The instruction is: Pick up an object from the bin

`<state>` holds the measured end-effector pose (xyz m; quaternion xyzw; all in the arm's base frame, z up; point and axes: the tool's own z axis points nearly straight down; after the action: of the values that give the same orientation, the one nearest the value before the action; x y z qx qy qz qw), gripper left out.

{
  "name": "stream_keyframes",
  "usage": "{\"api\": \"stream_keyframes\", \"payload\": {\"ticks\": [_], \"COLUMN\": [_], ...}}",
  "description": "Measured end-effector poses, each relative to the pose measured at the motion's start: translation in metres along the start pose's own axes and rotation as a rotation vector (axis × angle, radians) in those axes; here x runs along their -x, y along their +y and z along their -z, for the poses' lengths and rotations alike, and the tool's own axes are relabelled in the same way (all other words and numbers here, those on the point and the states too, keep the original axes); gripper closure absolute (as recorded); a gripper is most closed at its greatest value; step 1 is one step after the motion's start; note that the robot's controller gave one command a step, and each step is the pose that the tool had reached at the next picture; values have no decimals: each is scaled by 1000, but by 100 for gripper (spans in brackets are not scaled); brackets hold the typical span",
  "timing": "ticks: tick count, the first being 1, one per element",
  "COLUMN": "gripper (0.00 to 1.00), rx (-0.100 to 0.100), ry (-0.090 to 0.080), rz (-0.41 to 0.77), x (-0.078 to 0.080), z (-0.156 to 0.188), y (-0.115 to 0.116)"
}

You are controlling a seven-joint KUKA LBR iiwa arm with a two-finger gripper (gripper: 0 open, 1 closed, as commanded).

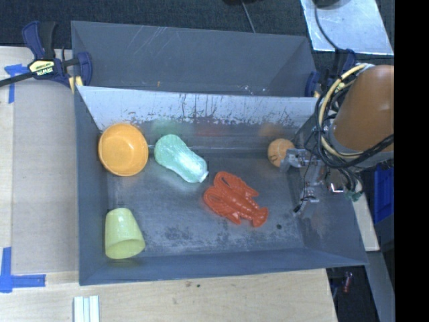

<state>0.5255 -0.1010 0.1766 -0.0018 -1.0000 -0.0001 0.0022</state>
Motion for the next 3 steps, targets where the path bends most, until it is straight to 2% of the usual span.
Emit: {"api": "stream_keyframes", "payload": {"ticks": [1, 2, 3], "gripper": [0, 0, 0], "rx": [-1, 0, -1], "ry": [-8, -7, -19], "rz": [4, -75, -319], "x": [2, -3, -6], "z": [4, -106, -36], "y": [0, 51, 41]}}
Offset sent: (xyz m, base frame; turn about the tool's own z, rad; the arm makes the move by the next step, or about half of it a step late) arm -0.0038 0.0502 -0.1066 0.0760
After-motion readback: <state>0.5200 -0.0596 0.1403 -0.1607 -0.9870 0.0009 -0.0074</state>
